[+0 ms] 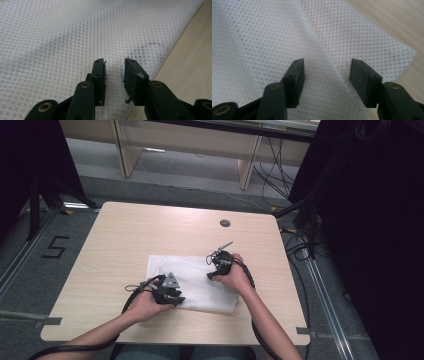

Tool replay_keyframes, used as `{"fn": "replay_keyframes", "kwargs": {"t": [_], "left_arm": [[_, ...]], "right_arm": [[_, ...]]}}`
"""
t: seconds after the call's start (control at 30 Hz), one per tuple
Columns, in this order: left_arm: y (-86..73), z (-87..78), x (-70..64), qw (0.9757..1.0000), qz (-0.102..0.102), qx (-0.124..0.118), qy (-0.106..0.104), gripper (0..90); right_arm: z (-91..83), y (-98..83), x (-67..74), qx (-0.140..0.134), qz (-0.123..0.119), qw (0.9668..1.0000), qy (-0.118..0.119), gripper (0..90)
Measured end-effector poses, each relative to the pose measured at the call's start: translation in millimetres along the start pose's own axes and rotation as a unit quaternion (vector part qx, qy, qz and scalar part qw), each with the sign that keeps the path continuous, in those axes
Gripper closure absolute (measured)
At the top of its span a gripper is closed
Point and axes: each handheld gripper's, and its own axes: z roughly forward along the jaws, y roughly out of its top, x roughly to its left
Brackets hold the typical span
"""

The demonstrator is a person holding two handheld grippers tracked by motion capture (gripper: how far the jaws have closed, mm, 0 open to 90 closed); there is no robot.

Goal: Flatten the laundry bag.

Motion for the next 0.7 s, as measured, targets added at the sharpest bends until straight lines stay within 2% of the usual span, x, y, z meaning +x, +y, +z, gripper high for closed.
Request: {"fn": "replay_keyframes", "kwargs": {"t": [0.1, 0.2, 0.23, 0.27, 0.3, 0.37, 0.43, 0.5, 0.57, 0.6, 0.63, 0.67, 0.7], "left_arm": [[-0.4, 0.9, -1.1, 1.0, -0.007, -0.002, 0.002, 69.6], [-0.8, 0.5, -2.3, 1.0, -0.006, -0.002, 0.006, 69.7], [-0.6, 0.3, -1.8, 1.0, 0.001, -0.002, 0.005, 69.7], [-0.4, 0.3, -1.8, 1.0, 0.006, -0.002, 0.006, 69.8], [-1.0, 1.1, -3.2, 1.0, -0.006, -0.004, 0.007, 69.8], [-1.1, 1.3, -3.8, 0.9999, -0.006, -0.007, 0.006, 69.9], [-0.9, 0.4, -3.1, 0.9999, 0.003, -0.003, 0.01, 70.0], [-1.1, 0.5, -3.8, 0.9999, -0.002, -0.003, 0.009, 70.0], [-0.7, 0.1, -3.2, 0.9999, 0.002, -0.004, 0.009, 70.4], [-0.4, -0.3, -3.5, 1.0, -0.005, -0.003, 0.001, 72.7], [0.5, -1.5, -4.4, 0.9999, -0.005, -0.009, 0.006, 74.3], [2.2, -3.7, -5.5, 0.9998, 0.001, -0.018, 0.002, 77.5], [4.7, -6.4, -7.6, 0.9998, 0.004, -0.021, 0.0, 79.6]], "right_arm": [[-0.3, 0.4, 0.4, 0.001, -0.01, 0.9999, 0.003, 53.8], [-1.0, 1.4, 3.1, 0.007, -0.021, 0.9997, 0.01, 65.6], [-1.4, 2.2, 5.3, 0.011, -0.021, 0.9996, 0.012, 70.4], [-1.2, 3.3, 8.0, 0.013, -0.034, 0.9992, 0.014, 78.6], [-1.2, 3.3, 8.0, 0.013, -0.034, 0.9992, 0.014, 78.6], [-1.3, 4.3, 12.0, 0.019, -0.031, 0.9993, 0.012, 82.7], [-2.1, 5.7, 15.0, 0.025, -0.033, 0.9991, 0.011, 88.5], [-2.8, 7.2, 18.0, 0.024, -0.037, 0.999, -0.003, 89.2], [-5.9, 8.6, 19.6, 0.022, -0.039, 0.999, -0.005, 89.4], [-8.7, 10.2, 19.1, 0.019, -0.045, 0.9988, -0.004, 89.4], [-12.5, 11.6, 20.5, 0.018, -0.04, 0.999, -0.006, 89.4], [-16.0, 13.4, 21.3, 0.013, -0.03, 0.9994, -0.008, 89.4], [-22.2, 15.3, 25.0, 0.022, -0.002, 0.9998, -0.003, 89.4]]}}
